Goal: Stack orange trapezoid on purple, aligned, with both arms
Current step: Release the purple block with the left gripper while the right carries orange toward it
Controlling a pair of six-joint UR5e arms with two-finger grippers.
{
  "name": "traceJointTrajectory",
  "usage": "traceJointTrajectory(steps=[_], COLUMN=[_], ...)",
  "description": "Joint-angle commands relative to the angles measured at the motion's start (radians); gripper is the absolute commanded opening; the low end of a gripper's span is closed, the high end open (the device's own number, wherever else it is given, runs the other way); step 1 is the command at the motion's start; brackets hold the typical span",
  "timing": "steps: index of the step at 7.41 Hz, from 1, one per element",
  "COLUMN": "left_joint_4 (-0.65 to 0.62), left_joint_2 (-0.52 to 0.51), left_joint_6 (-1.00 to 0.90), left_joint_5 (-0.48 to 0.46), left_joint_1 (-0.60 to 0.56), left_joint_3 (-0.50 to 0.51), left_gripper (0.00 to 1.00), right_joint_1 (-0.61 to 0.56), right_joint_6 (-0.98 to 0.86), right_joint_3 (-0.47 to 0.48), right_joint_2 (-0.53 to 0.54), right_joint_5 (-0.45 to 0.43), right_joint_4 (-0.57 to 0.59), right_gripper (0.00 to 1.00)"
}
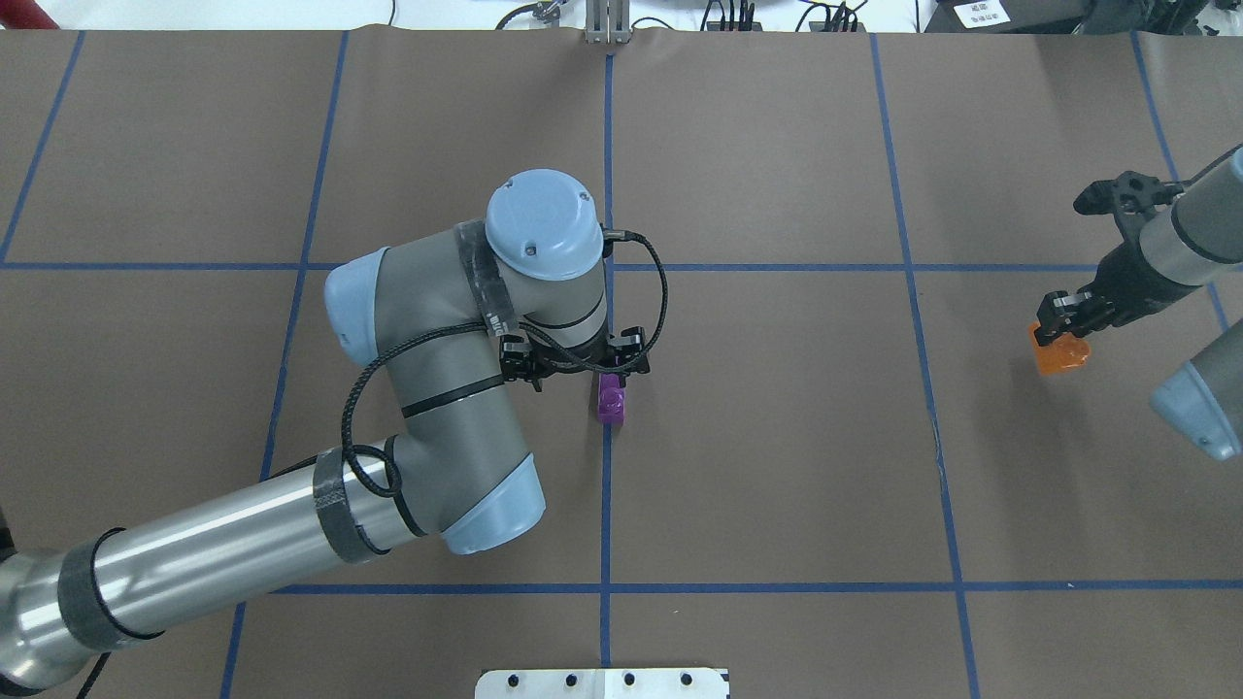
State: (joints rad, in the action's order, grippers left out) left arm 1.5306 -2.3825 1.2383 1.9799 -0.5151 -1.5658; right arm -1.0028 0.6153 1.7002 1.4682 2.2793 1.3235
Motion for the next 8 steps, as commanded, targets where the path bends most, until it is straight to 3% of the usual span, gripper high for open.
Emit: traceJointTrajectory(steps=[1, 4, 5, 7, 8], left_joint_4=[-0.003, -0.001, -0.001, -0.001, 0.000], left_joint_2=[0.149, 0.340, 0.412, 0.454, 0.465], left_joint_6=[-0.052, -0.184, -0.239, -0.250, -0.250], left_joint_5=[0.002, 0.002, 0.002, 0.002, 0.002], left_joint_1=[-0.022, -0.058, -0.074, -0.080, -0.080], left_joint_3=[-0.158, -0.291, -0.342, -0.364, -0.366], left_gripper=[1.00, 1.00, 1.00, 1.00, 1.00], right_joint_1=[0.071, 0.260, 0.295, 0.355, 0.377], right_joint_6=[0.108, 0.344, 0.398, 0.489, 0.500], right_joint_3=[0.048, 0.006, -0.063, -0.198, -0.208], right_joint_2=[-0.154, -0.472, -0.573, -0.733, -0.749], right_joint_5=[-0.001, -0.061, -0.076, -0.113, -0.133], right_joint_4=[0.106, 0.267, 0.276, 0.276, 0.276], right_gripper=[0.00, 0.00, 0.00, 0.00, 0.00])
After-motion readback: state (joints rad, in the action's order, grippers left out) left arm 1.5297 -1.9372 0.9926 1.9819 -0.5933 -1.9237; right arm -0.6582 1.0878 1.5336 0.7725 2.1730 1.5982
